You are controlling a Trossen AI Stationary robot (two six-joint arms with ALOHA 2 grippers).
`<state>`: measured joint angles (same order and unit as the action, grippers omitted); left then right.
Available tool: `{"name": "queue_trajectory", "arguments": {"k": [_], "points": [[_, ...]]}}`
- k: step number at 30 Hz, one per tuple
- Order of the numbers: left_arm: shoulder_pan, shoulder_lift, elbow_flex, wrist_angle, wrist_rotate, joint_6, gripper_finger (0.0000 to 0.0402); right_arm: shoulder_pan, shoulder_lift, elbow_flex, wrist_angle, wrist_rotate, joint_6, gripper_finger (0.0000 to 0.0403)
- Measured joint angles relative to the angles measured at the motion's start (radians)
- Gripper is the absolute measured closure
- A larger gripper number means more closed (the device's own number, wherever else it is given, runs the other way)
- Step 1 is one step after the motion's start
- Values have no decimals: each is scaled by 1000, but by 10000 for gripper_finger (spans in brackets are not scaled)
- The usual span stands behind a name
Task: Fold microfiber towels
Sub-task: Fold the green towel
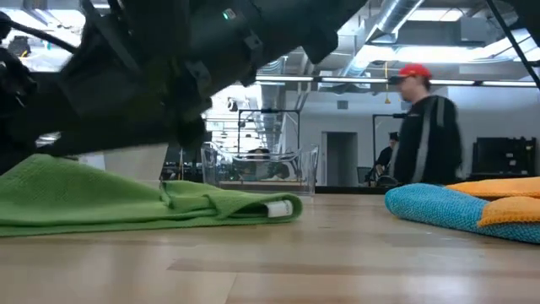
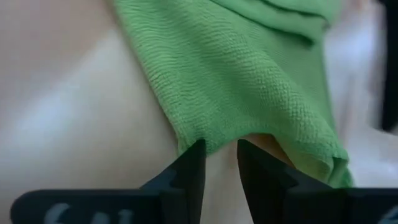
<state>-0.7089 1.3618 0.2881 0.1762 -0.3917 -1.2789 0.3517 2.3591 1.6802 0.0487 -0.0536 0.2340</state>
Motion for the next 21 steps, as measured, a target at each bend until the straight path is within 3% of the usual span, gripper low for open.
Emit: {"name": "queue_trajectory", "arguments": {"k": [5, 13, 21], "points": [[-19, 52, 9, 88, 17, -20, 334, 22, -13, -28, -13, -50, 142, 235], [-22, 56, 79, 77, 26, 7, 367, 64, -14, -34, -104, -5, 194, 268], [-22, 55, 173, 77, 275, 114, 381, 56, -18, -30, -243, 30, 275, 297]]}}
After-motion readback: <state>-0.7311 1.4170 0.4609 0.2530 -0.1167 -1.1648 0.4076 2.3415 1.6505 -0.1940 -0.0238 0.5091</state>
